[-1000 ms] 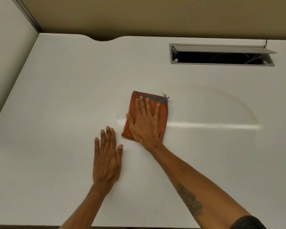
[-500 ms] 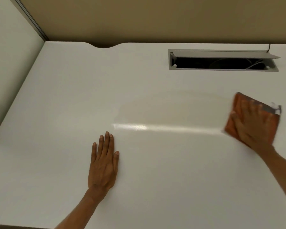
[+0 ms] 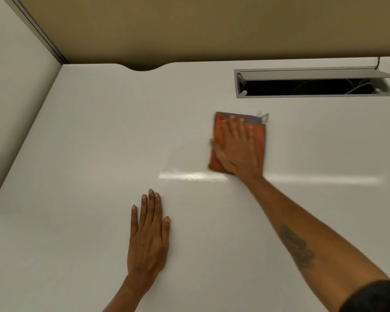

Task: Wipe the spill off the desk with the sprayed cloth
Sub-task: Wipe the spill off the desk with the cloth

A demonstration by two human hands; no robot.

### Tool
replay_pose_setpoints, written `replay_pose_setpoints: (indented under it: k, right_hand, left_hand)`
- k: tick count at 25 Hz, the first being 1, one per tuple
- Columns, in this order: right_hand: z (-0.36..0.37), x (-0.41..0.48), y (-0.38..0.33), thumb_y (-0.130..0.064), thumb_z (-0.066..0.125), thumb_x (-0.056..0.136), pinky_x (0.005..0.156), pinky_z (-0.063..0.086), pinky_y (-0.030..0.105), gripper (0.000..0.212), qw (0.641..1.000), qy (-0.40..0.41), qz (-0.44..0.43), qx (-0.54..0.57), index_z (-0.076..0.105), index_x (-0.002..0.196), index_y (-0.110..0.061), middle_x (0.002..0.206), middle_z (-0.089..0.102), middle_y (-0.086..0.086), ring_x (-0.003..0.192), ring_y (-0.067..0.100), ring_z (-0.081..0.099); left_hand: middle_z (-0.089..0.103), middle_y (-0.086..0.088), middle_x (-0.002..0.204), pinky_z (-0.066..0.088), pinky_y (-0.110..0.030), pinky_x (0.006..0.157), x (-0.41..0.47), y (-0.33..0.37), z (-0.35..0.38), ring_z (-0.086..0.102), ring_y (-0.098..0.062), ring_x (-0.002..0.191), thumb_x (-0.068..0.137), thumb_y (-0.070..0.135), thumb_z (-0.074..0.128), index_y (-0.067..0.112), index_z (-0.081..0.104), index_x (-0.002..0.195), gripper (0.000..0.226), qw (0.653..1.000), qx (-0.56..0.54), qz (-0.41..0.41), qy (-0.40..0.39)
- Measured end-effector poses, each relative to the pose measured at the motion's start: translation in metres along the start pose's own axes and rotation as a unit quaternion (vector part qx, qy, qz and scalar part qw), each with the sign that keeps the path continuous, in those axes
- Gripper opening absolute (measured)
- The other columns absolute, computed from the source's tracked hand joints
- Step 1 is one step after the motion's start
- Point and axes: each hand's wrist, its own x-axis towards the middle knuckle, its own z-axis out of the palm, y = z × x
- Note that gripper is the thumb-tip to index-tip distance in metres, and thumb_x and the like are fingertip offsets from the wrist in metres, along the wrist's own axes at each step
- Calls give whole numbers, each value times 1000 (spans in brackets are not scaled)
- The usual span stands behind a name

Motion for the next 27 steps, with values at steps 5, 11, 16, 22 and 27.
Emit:
replay_pose_setpoints:
  k: [5, 11, 16, 22, 27]
  right_hand:
    - [20, -13, -89, -60, 31, 95, 124, 3, 50, 72, 988, -20, -144, 49, 30, 155, -20, 164, 25, 6, 153, 28, 14]
    - [15, -13, -42, -63, 27, 97, 124, -2, 52, 71, 986, -29, -160, 39, 23, 157, -27, 167, 14, 0, 155, 22, 5]
    - [-8, -13, 76, -62, 29, 96, 124, 6, 51, 69, 996, 0, -82, 19, 26, 156, -28, 166, 20, -2, 154, 23, 12]
    - [-28, -36, 245, -64, 19, 96, 119, 19, 57, 69, 997, 23, 41, -65, 22, 155, -29, 164, 27, 4, 150, 32, 25]
    - [-37, -46, 281, -64, 11, 98, 122, 13, 59, 75, 994, 6, 85, -62, 8, 159, -20, 166, 14, 12, 152, 37, 13]
  left_hand:
    - [-3, 2, 169, -3, -40, 126, 2, -3, 3, -6, -10, 155, 104, 39, 12, 16, 1, 159, 60, 1000, 5, 21, -1]
    - [2, 6, 169, -3, -33, 126, -1, -5, 2, -3, -7, 155, 103, 39, 14, 20, 4, 159, 60, 999, -1, 34, -10]
    - [-1, 10, 168, -5, -31, 126, -4, 3, -1, -5, -4, 154, 101, 44, 11, 23, 3, 159, 62, 1000, -8, 18, -19]
    - [-2, 10, 169, -2, -34, 126, -6, 8, -3, -6, -5, 154, 102, 41, 12, 21, 3, 159, 61, 1000, 4, 15, -21]
    - [-2, 10, 169, -2, -33, 125, -5, 7, -1, -5, -5, 154, 103, 40, 11, 21, 3, 159, 60, 1000, 6, 16, -12]
